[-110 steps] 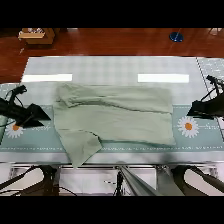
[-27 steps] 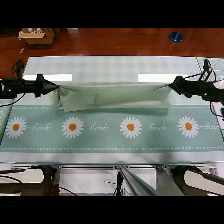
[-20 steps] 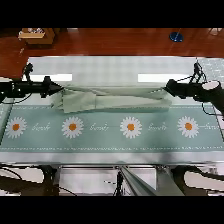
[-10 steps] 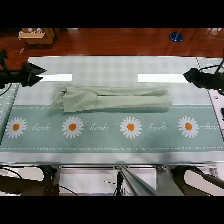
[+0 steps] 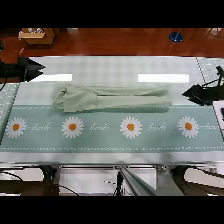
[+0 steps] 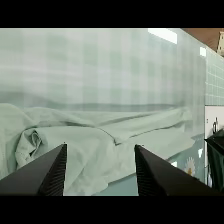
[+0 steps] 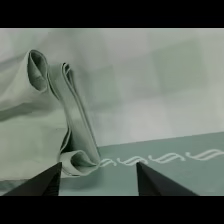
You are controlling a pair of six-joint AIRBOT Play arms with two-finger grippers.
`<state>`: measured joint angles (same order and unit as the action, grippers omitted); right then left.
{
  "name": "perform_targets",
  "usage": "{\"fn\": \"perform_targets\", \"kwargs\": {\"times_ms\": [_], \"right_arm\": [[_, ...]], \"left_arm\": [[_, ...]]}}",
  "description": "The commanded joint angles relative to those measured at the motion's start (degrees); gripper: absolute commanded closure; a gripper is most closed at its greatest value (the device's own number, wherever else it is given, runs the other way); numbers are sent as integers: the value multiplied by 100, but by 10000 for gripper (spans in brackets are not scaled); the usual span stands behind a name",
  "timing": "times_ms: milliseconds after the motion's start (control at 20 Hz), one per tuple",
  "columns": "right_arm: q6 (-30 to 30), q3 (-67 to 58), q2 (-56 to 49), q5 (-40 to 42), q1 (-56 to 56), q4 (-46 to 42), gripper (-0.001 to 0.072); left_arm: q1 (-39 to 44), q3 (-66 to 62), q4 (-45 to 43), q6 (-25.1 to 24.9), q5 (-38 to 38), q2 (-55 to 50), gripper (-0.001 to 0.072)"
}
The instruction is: Fold the shirts.
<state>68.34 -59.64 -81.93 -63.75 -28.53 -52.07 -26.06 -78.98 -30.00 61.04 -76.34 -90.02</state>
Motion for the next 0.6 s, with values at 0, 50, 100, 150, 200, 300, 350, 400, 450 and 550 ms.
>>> {"fn": "perform_targets", "kwargs": {"times_ms": [0, 50, 100, 150, 200, 300, 350, 400, 450, 550], "right_arm": [[-120, -11, -678, -341, 105, 1123, 162], [-122, -11, -841, -339, 234, 1290, 161], [-118, -11, -986, -330, 378, 1320, 162], [-114, -11, -1115, -321, 525, 1261, 162], [-83, -11, -1246, -293, 688, 1200, 162], [125, -11, -1469, -153, 988, 1128, 162], [232, -11, -1567, -63, 1147, 1117, 165], [334, -11, -1644, 31, 1300, 1126, 180], [367, -11, -1670, 109, 1423, 1128, 269], [323, -39, -1652, 144, 1561, 1220, 653]], "left_arm": [[118, -9, -4, -55, -131, 20, 204], [138, -9, -4, -55, -131, 20, 204], [151, -9, -4, -55, -131, 20, 204], [157, -9, -4, -55, -133, 20, 204], [157, -9, -2, -52, -140, 20, 204], [157, -9, -2, -52, -197, 20, 204], [157, -9, 0, -52, -238, 20, 204], [157, -9, 0, -55, -275, 20, 204], [157, -9, 0, -55, -284, 20, 204], [157, -9, 0, -52, -286, 20, 205]]}}
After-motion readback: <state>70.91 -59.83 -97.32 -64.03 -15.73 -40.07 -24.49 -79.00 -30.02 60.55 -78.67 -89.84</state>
